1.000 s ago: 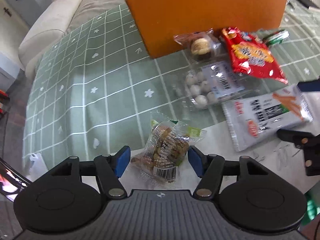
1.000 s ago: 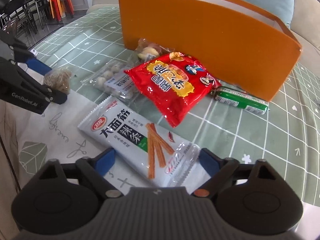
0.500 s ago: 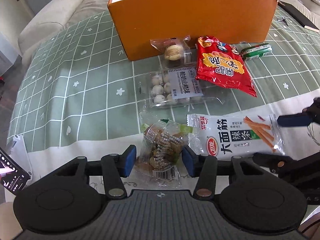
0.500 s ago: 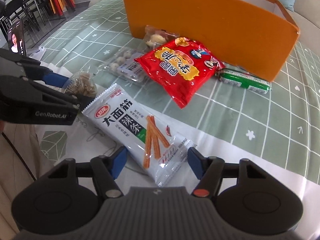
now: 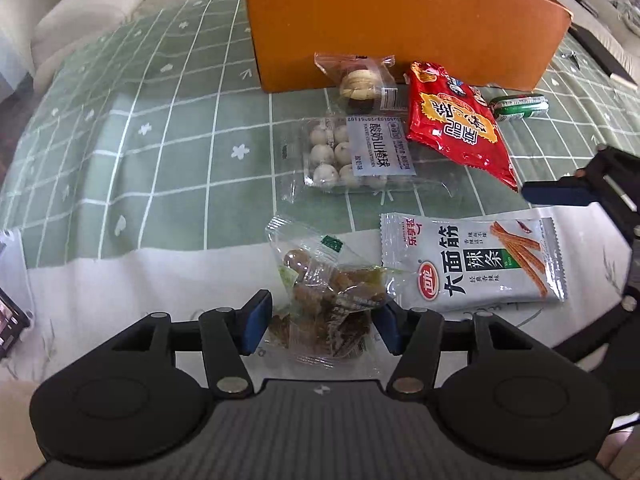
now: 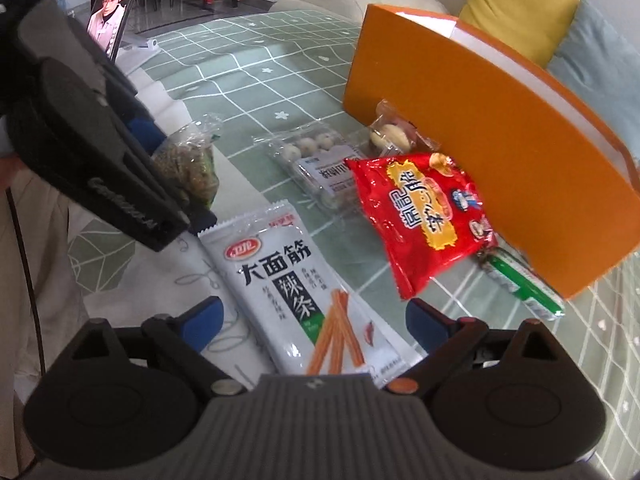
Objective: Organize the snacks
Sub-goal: 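Close the left tool on the nut packet while the right tool grips the gluten strip packet, then lift both packets and carry them over the orange box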
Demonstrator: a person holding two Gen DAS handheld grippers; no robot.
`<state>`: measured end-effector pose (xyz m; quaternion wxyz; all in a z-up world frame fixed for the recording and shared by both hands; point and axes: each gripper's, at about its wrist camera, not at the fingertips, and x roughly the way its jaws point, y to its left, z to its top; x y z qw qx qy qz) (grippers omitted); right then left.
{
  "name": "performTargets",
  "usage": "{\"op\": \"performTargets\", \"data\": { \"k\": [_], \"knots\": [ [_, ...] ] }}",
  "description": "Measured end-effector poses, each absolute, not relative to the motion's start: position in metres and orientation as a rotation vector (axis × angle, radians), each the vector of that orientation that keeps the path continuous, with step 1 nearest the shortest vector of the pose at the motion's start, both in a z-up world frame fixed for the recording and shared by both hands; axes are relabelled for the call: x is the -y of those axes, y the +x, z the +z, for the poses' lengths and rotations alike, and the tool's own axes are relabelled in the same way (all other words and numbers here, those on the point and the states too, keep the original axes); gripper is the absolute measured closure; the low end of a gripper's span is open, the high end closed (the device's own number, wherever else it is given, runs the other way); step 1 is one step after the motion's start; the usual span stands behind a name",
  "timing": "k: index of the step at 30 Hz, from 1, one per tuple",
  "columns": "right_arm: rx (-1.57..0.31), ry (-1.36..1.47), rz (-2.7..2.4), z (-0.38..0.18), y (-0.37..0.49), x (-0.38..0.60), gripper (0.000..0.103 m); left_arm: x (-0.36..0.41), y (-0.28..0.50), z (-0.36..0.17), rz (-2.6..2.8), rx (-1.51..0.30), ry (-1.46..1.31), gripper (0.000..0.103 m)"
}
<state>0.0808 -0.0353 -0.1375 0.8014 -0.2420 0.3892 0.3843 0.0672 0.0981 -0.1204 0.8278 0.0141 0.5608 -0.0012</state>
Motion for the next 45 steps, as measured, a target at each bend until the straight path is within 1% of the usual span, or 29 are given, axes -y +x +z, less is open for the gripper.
{"op": "performTargets", "data": {
  "k": [3, 6, 7, 8, 11, 17, 24, 25, 26, 27, 37, 45],
  "knots": [
    [-0.872, -0.446, 0.831, -0.141, 0.093, 0.036, 0.009, -0.098, 0.066, -0.12, -0.007, -1.192, 0.024, 0.038],
    [-0.903, -0.374, 0.834, -0.142, 0.1, 0.042, 0.016, -0.098, 0.065, -0.12, -0.014, -1.189, 0.02, 0.042],
    [-0.894, -0.39, 0.831, -0.142, 0.098, 0.04, 0.021, -0.099, 0.065, -0.12, -0.014, -1.188, 0.019, 0.042],
    [-0.897, -0.386, 0.837, -0.14, 0.098, 0.041, 0.027, -0.099, 0.065, -0.12, -0.014, -1.187, 0.019, 0.042],
    [-0.899, -0.389, 0.826, -0.137, 0.093, 0.042, 0.036, -0.097, 0.065, -0.12, -0.014, -1.182, 0.025, 0.045],
    [-0.941, -0.339, 0.79, -0.132, 0.091, 0.047, 0.046, -0.095, 0.064, -0.119, 0.0, -1.176, 0.024, 0.047],
    [-0.974, -0.237, 0.748, -0.122, 0.092, 0.06, 0.049, -0.096, 0.06, -0.111, 0.018, -1.142, -0.015, 0.052],
    [-0.971, -0.23, 0.744, -0.119, 0.09, 0.061, 0.049, -0.097, 0.06, -0.109, 0.026, -1.137, -0.026, 0.053],
    [-0.965, -0.224, 0.738, -0.116, 0.089, 0.063, 0.049, -0.097, 0.059, -0.108, 0.035, -1.133, -0.036, 0.057],
    [-0.96, -0.215, 0.731, -0.112, 0.088, 0.064, 0.049, -0.097, 0.059, -0.106, 0.046, -1.132, -0.042, 0.058],
    [-0.894, -0.11, 0.664, -0.077, 0.095, 0.082, 0.05, -0.09, 0.058, -0.075, 0.047, -1.039, -0.053, 0.06],
    [-0.797, -0.083, 0.618, -0.043, 0.112, 0.096, 0.051, -0.077, 0.08, -0.031, 0.025, -0.948, -0.03, 0.06]
  ]
}}
